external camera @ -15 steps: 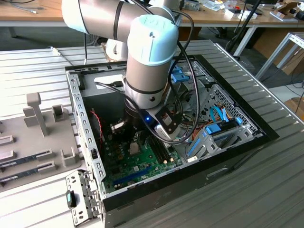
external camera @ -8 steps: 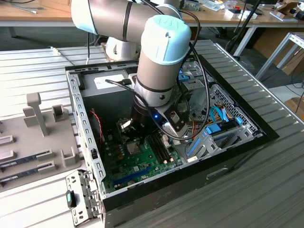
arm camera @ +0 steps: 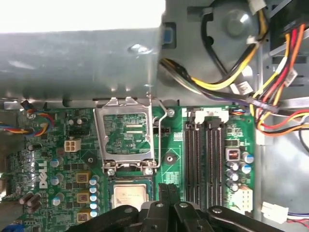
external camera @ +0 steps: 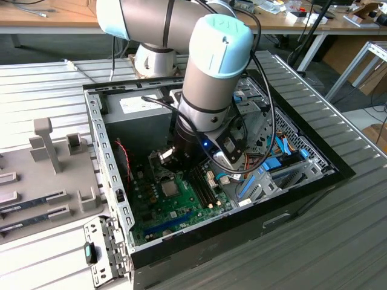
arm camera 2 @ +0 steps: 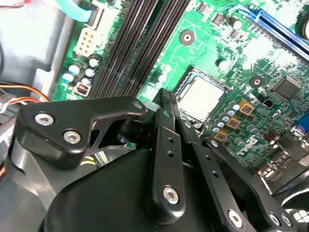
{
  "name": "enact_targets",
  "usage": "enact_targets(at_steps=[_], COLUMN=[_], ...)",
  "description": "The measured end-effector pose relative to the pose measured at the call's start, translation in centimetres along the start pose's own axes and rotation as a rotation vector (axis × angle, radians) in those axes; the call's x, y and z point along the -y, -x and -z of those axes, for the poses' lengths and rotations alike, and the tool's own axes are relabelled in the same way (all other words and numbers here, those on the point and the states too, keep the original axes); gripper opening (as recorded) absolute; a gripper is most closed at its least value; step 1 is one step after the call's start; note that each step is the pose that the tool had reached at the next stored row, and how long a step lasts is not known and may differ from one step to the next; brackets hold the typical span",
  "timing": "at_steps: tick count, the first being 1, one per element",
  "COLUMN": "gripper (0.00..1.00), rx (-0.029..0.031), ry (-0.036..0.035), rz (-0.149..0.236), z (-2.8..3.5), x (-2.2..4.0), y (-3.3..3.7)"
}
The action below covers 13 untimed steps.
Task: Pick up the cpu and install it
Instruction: 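Place the cpu into insertion slot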
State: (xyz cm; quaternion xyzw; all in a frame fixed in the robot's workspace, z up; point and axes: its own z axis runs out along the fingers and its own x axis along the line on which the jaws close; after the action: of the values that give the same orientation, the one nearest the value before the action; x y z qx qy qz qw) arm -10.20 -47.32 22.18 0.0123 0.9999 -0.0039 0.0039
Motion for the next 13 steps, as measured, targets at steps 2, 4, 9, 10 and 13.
enact_targets(at_steps=[2,4,9,10,13], gripper=[0.11,0.11,0.11,0.11,0.11], rx=[-0.0003,-0.0004,-0.0028,-0.0028,-0.0028], ry=[0.0052,0.0092,0.0129,0.0129,0.0129], rz=[0.0,0.0,0.0,0.0,0.0], z=[0.23,0.62,0.65,0.65,0.65], x=[-0.02,-0.04,-0.05,-0.05,-0.05], y=[0.28,0.55,1.03,1.04,1.05])
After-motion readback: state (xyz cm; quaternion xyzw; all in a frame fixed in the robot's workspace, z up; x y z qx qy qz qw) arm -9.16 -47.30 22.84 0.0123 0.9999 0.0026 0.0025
